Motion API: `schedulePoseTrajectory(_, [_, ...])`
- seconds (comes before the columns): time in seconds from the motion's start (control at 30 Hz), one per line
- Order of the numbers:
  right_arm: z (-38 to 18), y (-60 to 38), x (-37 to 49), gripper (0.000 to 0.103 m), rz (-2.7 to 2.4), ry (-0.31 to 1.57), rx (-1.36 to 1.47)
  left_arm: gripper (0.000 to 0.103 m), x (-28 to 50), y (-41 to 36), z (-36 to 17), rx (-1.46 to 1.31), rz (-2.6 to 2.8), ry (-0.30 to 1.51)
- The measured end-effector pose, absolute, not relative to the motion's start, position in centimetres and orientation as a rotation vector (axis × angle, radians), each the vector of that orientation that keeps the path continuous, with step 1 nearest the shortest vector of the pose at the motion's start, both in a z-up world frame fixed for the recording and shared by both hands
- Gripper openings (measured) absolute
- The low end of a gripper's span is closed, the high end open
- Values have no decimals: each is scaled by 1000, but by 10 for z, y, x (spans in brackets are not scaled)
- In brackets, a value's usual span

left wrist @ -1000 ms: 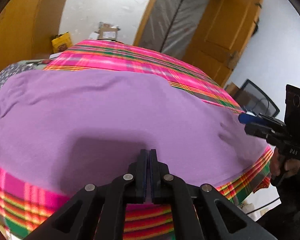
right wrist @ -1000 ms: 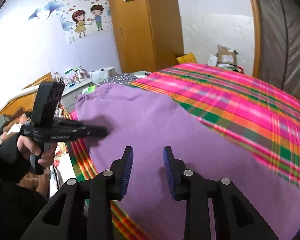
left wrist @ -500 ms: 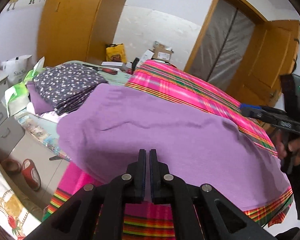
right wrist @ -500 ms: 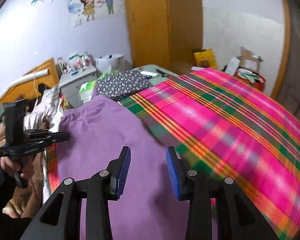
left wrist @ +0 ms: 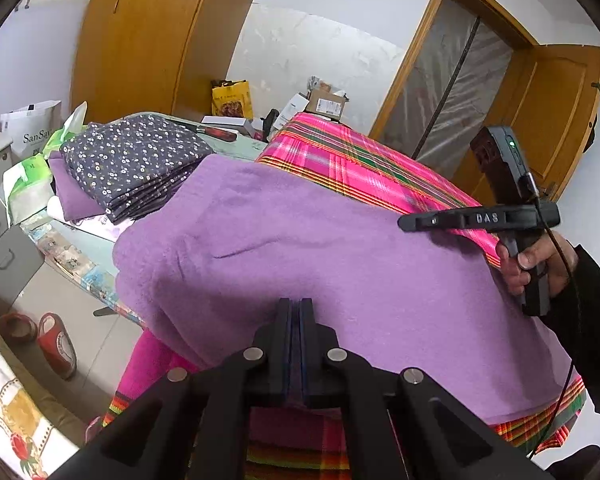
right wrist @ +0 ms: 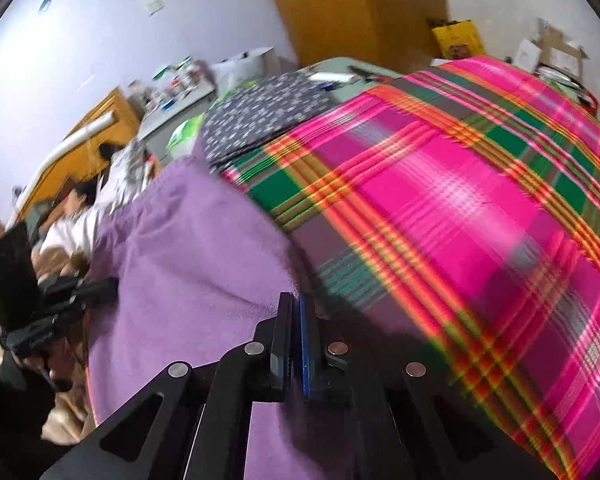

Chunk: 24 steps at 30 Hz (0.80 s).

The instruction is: Fold clothes

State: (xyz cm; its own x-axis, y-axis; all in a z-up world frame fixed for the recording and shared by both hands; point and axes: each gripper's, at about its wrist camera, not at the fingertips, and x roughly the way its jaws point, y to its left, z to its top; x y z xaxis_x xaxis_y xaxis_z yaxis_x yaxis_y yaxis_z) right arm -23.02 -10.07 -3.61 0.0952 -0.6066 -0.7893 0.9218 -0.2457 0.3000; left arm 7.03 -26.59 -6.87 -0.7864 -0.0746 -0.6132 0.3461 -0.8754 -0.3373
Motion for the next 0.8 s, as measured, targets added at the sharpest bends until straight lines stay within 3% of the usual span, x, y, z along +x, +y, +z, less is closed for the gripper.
schedulePoseTrajectory(0.13, [-42,-96,-246,0,-1549,365,1092,2,72,-267,-69,887,-2694,660])
schedulePoseTrajectory(0.3, [-24,-94,-234,10,-1549,367,1026,2,78,-273,-63,834,-2676,658])
schedulePoseTrajectory(0.37, [-16,-99,-222,34,-1533,386,974,2,80,-277,-62,819,-2660,665])
schedulePoseTrajectory(0.4, [-15,-104,-215,36,-1523,411,948,2,81,-279,-62,815,-2653,668])
schedulePoseTrajectory(0.8, [-37,-160,-187,36,-1451,651,872,2,86,-288,-63,802,-2624,672])
